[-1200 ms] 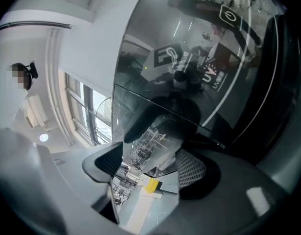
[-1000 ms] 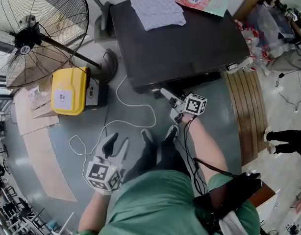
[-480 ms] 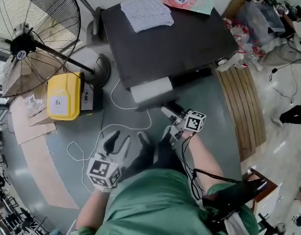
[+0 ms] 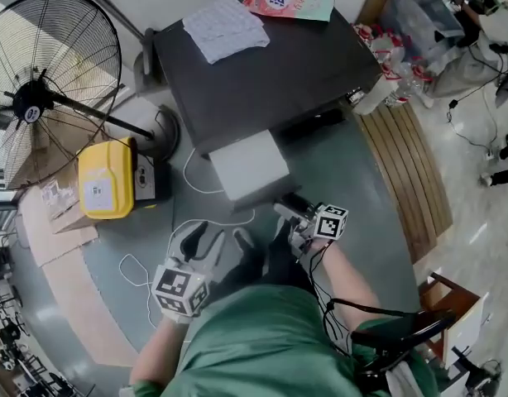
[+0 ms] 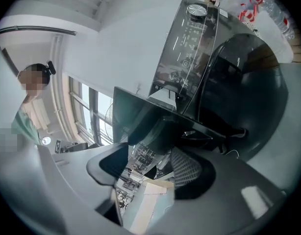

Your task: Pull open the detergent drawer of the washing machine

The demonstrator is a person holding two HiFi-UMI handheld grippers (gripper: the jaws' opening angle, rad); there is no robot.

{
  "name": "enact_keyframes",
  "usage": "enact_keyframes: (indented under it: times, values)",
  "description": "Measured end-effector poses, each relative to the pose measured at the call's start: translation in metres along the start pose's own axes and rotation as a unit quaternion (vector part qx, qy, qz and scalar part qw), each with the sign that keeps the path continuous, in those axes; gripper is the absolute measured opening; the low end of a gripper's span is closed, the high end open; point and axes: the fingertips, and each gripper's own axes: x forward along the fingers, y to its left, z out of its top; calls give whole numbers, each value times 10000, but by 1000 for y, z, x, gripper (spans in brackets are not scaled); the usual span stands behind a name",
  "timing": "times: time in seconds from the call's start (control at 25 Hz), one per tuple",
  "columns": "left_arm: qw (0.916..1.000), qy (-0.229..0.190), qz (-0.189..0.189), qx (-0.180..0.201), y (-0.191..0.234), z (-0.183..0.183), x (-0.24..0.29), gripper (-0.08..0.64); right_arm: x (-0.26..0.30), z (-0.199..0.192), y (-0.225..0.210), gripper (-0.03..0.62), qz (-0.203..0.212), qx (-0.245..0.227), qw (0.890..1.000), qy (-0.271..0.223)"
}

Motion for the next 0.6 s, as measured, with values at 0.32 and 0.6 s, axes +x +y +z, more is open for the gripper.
enact_keyframes:
  times: [0.32,0.6]
  values:
    - [9996,-87,-204,163,-9,11,1,167,-13,-14,-3,265,-251,163,9996,12]
    - [9992,-297,-213,129,0,26,-5,167,-34,-21,-9,265,-1397,185,9897,258]
